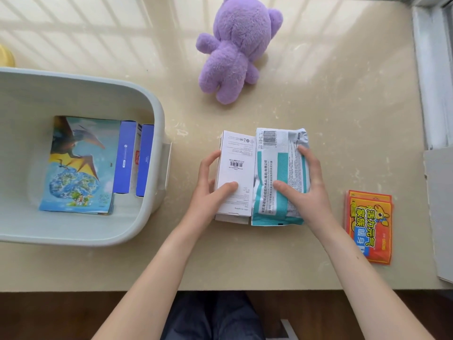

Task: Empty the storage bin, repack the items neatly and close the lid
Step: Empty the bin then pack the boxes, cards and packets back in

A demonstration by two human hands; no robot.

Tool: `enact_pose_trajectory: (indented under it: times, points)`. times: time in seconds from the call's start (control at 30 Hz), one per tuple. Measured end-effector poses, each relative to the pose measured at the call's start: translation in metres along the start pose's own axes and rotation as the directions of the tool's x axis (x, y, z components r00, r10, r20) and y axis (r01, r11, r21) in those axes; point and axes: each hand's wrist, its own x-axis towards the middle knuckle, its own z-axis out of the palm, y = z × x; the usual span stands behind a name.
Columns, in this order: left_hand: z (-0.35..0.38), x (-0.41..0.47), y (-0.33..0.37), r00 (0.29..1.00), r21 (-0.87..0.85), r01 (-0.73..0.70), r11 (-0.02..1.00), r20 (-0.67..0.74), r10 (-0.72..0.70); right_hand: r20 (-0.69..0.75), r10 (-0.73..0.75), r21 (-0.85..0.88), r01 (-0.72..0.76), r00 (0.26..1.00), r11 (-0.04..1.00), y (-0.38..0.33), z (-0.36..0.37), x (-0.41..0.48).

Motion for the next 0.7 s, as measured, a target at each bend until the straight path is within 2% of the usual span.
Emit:
enact_pose_trajectory:
  times: [0.33, 0.53, 0.63, 0.7]
  points:
    - [0.001, -0.042, 0.022, 0.994, -0.066, 0.055, 0.996, 0.096, -0.049, 0.008, 0.152, 0.271, -0.148, 0.988, 0.951, -0.012, -0.015, -0.047]
    - [0.005, -0.125, 0.085, 0.995, -0.147, 0.026, 0.989, 0.103, -0.011, -0.01, 0.165, 0.396, -0.147, 0.986, 0.906, -0.075, -0.044, -0.119]
    - [0.0, -0.169, 0.122, 0.998, -0.207, 0.001, 0.978, 0.061, 0.012, -0.013, 0.133, 0.461, -0.112, 0.991, 0.88, -0.121, -0.057, -0.148]
    - [-0.005, -0.198, 0.141, 1.0, -0.224, -0.009, 0.975, 0.019, 0.014, 0.003, 0.092, 0.446, -0.083, 0.996, 0.891, -0.147, -0.059, -0.164]
